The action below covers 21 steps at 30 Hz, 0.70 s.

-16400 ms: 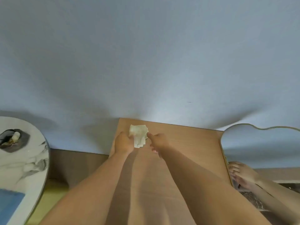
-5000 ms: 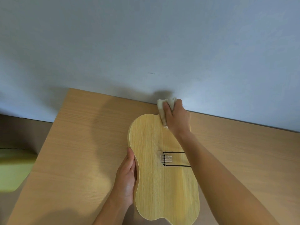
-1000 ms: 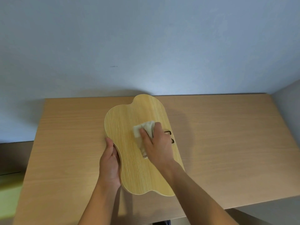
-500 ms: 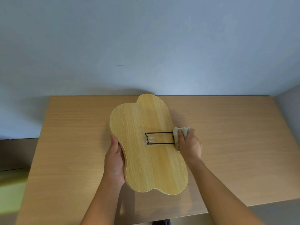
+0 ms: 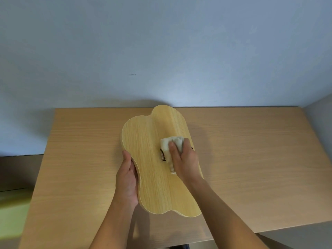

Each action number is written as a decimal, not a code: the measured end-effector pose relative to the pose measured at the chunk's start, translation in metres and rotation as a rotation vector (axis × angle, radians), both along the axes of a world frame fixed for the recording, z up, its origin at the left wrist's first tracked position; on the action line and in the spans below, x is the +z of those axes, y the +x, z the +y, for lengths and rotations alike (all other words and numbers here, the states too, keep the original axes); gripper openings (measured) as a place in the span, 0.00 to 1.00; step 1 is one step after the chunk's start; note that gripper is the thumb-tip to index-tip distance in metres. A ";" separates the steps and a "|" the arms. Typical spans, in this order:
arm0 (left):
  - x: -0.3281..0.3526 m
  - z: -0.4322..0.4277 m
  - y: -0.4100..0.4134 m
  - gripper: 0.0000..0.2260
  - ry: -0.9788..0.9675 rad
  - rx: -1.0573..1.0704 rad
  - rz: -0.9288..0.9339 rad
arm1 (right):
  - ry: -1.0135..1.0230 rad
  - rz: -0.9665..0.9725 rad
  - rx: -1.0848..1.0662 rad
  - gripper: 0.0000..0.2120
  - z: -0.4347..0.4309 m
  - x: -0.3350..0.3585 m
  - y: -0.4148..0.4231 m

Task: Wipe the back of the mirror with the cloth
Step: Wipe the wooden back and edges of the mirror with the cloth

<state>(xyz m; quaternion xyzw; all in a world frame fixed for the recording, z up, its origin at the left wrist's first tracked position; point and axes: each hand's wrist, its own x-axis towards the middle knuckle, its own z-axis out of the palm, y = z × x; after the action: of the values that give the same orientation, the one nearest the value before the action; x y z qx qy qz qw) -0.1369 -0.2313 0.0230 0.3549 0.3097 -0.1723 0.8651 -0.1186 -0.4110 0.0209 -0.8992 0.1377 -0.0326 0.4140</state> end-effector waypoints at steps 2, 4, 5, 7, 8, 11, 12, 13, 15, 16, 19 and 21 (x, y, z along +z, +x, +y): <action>0.000 0.000 0.000 0.23 0.006 0.006 -0.006 | -0.057 0.047 -0.050 0.15 -0.020 -0.013 0.001; -0.001 0.001 0.000 0.23 0.008 0.011 -0.006 | -0.131 0.104 -0.104 0.14 -0.042 -0.026 -0.001; -0.001 0.001 0.000 0.24 0.005 0.018 -0.003 | -0.163 0.144 -0.135 0.15 -0.054 -0.033 -0.003; -0.001 0.001 0.000 0.23 -0.007 0.025 -0.007 | -0.234 0.226 -0.185 0.16 -0.075 -0.043 -0.005; 0.000 0.000 0.001 0.22 -0.010 0.025 -0.010 | -0.275 0.257 -0.201 0.16 -0.085 -0.046 -0.006; 0.002 -0.001 0.002 0.21 -0.005 0.026 -0.015 | -0.351 0.291 -0.271 0.15 -0.100 -0.043 -0.005; 0.003 -0.002 0.002 0.21 -0.001 0.025 -0.018 | -0.333 0.258 -0.294 0.15 -0.099 -0.036 -0.004; 0.003 -0.002 0.002 0.21 0.006 0.026 -0.019 | -0.289 0.208 -0.304 0.15 -0.094 -0.028 -0.003; 0.005 -0.003 0.002 0.22 0.018 0.032 -0.017 | -0.168 0.101 -0.243 0.17 -0.073 -0.005 -0.003; 0.005 -0.003 0.002 0.22 0.014 0.034 -0.016 | -0.106 0.062 -0.183 0.18 -0.058 0.006 -0.003; 0.007 -0.003 0.001 0.22 0.001 0.033 -0.024 | 0.058 0.030 -0.013 0.20 -0.014 0.026 -0.005; 0.009 -0.004 0.001 0.23 -0.002 0.024 -0.041 | 0.055 0.014 0.056 0.18 0.003 0.027 -0.006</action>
<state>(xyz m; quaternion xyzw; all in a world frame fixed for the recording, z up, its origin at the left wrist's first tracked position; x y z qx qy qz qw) -0.1354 -0.2354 0.0324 0.3541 0.2958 -0.1549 0.8736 -0.1251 -0.4075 0.0476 -0.8912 0.1161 -0.0107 0.4383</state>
